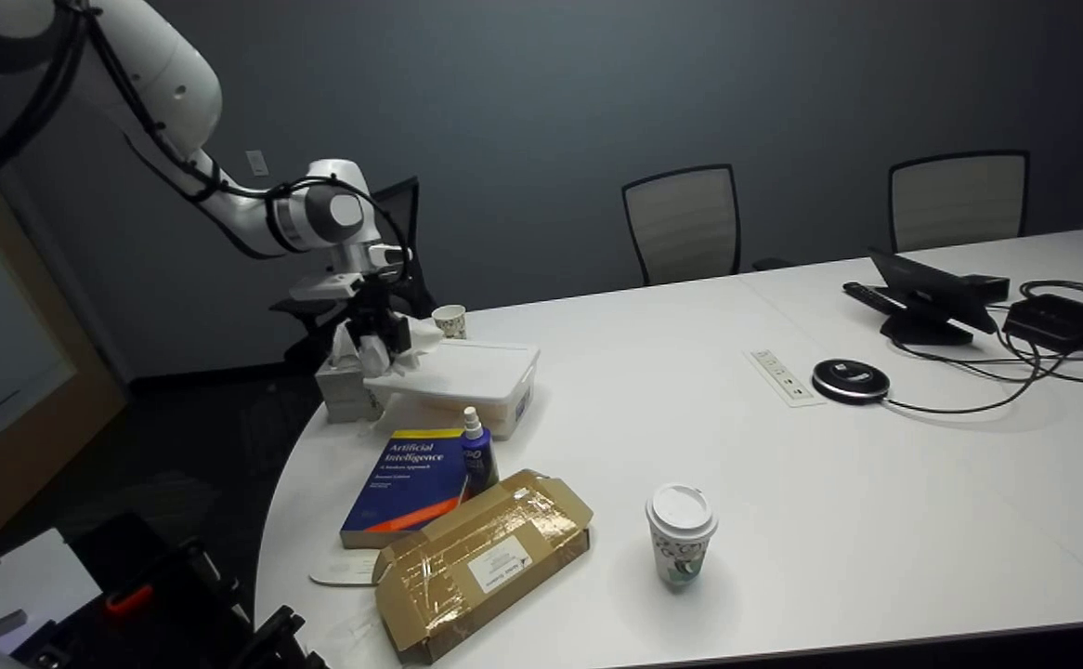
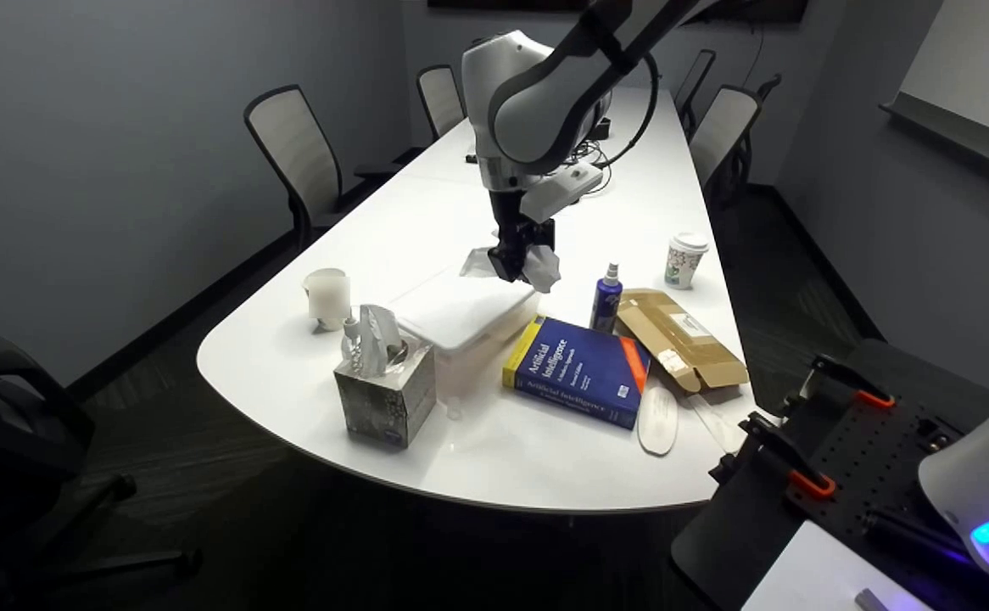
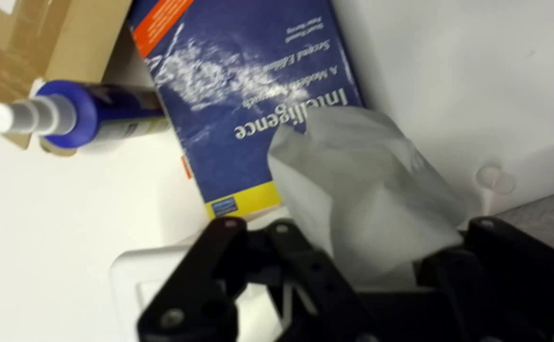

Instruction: Use the white napkin to wipe the white lid.

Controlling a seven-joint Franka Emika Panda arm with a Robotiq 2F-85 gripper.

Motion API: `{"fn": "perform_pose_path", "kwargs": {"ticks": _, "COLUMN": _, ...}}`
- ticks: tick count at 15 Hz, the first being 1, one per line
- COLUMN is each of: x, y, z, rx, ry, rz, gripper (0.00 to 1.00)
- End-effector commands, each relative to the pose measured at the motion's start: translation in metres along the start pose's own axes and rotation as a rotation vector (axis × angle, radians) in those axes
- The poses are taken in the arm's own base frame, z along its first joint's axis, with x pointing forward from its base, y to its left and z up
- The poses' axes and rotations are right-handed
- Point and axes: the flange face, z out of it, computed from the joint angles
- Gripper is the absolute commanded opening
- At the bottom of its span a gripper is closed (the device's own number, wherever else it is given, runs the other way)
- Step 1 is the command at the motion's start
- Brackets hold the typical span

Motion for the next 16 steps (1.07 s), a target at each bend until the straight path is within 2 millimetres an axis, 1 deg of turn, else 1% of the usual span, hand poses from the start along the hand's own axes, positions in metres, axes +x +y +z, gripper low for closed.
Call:
{"fn": "perform_pose_path", "kwargs": {"ticks": 1, "x": 0.036, "y": 0.010, "z": 0.004, "rx": -0.073, "ry": 0.052, "rz": -0.033, "gripper": 0.03}}
{"fn": "perform_pose_path", "kwargs": {"ticks": 2, "x": 0.044, "y": 0.012, "z": 0.009, "rx": -0.089, "ry": 0.054, "rz": -0.047, "gripper": 0.03}}
{"fn": "perform_pose_path", "kwargs": {"ticks": 4, "x": 0.060, "y": 0.011, "z": 0.029, "rx": -0.111, "ry": 0.041, "rz": -0.074, "gripper": 0.03}}
{"fn": "perform_pose_path", "kwargs": {"ticks": 8, "x": 0.089, "y": -0.006, "z": 0.070, "rx": -0.128, "ry": 0.057, "rz": -0.116, "gripper": 0.03}}
{"fn": "perform_pose_path", "kwargs": {"ticks": 10, "x": 0.101, "y": -0.013, "z": 0.080, "rx": -0.122, "ry": 0.082, "rz": -0.110, "gripper": 0.03}}
{"fn": "perform_pose_path", "kwargs": {"ticks": 12, "x": 0.112, "y": -0.019, "z": 0.084, "rx": -0.116, "ry": 0.114, "rz": -0.107, "gripper": 0.03}}
{"fn": "perform_pose_path", "kwargs": {"ticks": 16, "x": 0.129, "y": -0.034, "z": 0.076, "rx": -0.077, "ry": 0.192, "rz": -0.102, "gripper": 0.03}}
